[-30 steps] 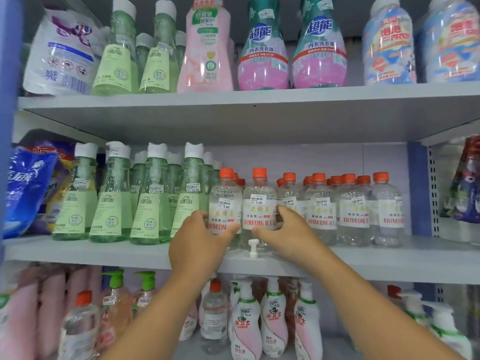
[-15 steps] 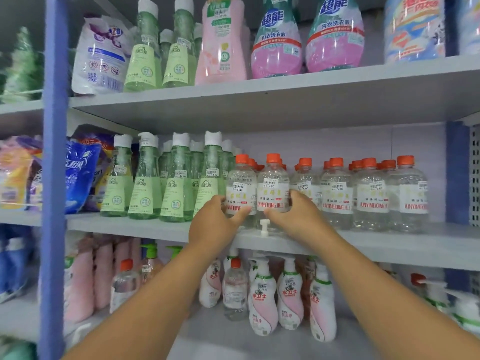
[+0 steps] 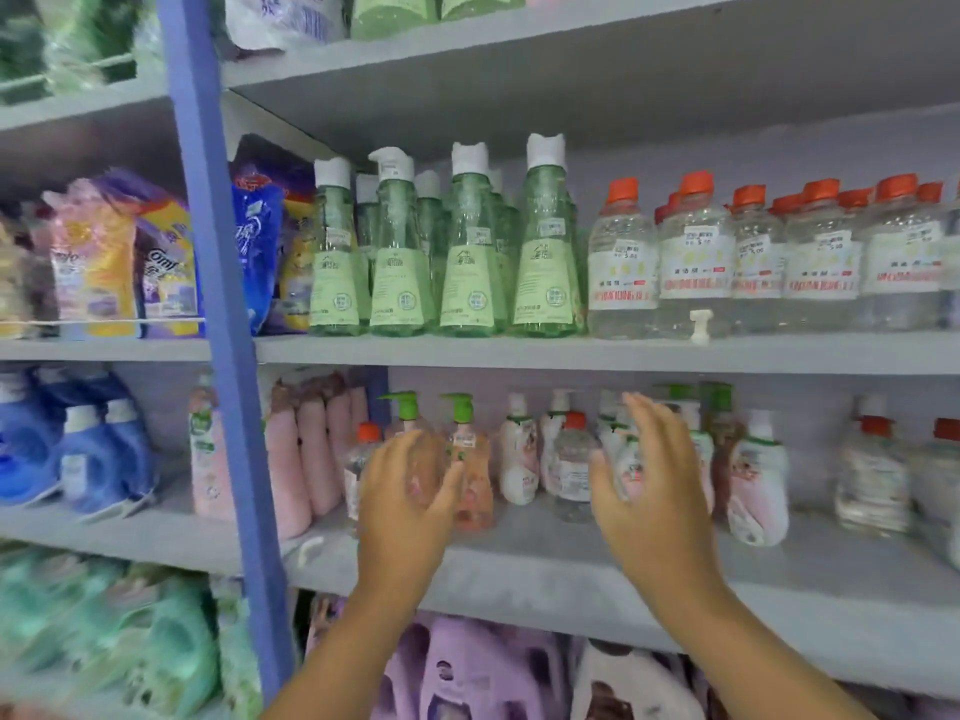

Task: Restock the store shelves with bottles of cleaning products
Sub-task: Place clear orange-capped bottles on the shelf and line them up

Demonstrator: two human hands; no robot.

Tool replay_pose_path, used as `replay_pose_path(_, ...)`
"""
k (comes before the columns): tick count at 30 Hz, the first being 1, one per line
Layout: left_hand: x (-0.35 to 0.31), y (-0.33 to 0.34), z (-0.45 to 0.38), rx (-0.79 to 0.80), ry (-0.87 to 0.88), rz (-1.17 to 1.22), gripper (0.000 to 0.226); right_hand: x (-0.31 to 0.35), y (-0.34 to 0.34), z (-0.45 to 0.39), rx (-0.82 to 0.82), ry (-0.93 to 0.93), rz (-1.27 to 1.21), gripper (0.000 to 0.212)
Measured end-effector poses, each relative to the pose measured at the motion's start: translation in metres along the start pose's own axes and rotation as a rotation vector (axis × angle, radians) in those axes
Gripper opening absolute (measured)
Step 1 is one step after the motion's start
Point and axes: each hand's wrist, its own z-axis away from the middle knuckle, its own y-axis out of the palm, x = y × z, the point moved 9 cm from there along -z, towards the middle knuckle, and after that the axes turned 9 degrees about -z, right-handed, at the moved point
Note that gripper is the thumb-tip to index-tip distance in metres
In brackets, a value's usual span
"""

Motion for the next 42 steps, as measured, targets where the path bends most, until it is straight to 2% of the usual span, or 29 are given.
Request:
replay_pose_path(3, 0.075, -0.014, -0.010, -0.011, -0.148, -0.064, 0.058, -0.033, 0.084, 0.025, 0.175, 0.234, -0.036, 0.060)
replay_pose_path(7, 0.130, -0.002, -0.036, 0.101, -0.263, -0.052, 0.079, -0.099, 0.127, 0.011, 0.096, 0.457, -0.090, 0.064)
replay_pose_path(9, 0.150, 0.016, -0.046, 0.185, -0.331, -0.029, 0.088, -0.127, 0.132, 0.001, 0.055, 0.512, -0.085, 0.056)
replay_pose_path(12, 0.183, 0.047, -0.053, 0.263, -0.442, 0.051, 0.080, -0.172, 0.142, -0.009, 0.015, 0.609, -0.067, 0.060)
replay_pose_path(15, 0.209, 0.072, -0.057, 0.263, -0.454, 0.147, 0.069, -0.248, 0.162, -0.022, 0.031, 0.663, 0.020, 0.073)
replay_pose_path(17, 0.209, 0.075, -0.061, 0.248, -0.439, 0.208, 0.070, -0.251, 0.165, -0.029, 0.037, 0.707, 0.076, 0.083)
replay_pose_path(20, 0.217, 0.081, -0.058, 0.287, -0.474, 0.244, 0.065, -0.207, 0.161, -0.033, 0.040, 0.709, 0.159, 0.080)
replay_pose_path(24, 0.208, 0.076, -0.053, 0.310, -0.478, 0.281, 0.056, -0.203, 0.160, -0.036, 0.022, 0.696, 0.237, 0.081)
replay_pose_path(28, 0.182, 0.059, -0.041, 0.268, -0.377, 0.209, 0.057, -0.180, 0.157, -0.035, 0.028, 0.616, 0.221, 0.053)
replay_pose_path(32, 0.166, 0.058, -0.025, 0.301, -0.331, 0.206, 0.052, -0.167, 0.154, -0.018, 0.081, 0.621, -0.047, 0.029)
replay_pose_path(35, 0.151, 0.067, -0.012, 0.405, -0.265, 0.221, 0.057, -0.164, 0.148, 0.000, 0.121, 0.521, -0.147, 0.055)
replay_pose_path(37, 0.142, 0.077, -0.003, 0.504, -0.222, 0.248, 0.067, -0.164, 0.141, 0.014, 0.128, 0.542, -0.179, 0.074)
replay_pose_path(39, 0.137, 0.087, 0.002, 0.579, -0.199, 0.259, 0.077, -0.160, 0.141, 0.027, 0.168, 0.626, -0.239, 0.073)
replay_pose_path(42, 0.128, 0.095, 0.006, 0.607, -0.210, 0.273, 0.081, -0.154, 0.137, 0.037, 0.168, 0.673, -0.261, 0.052)
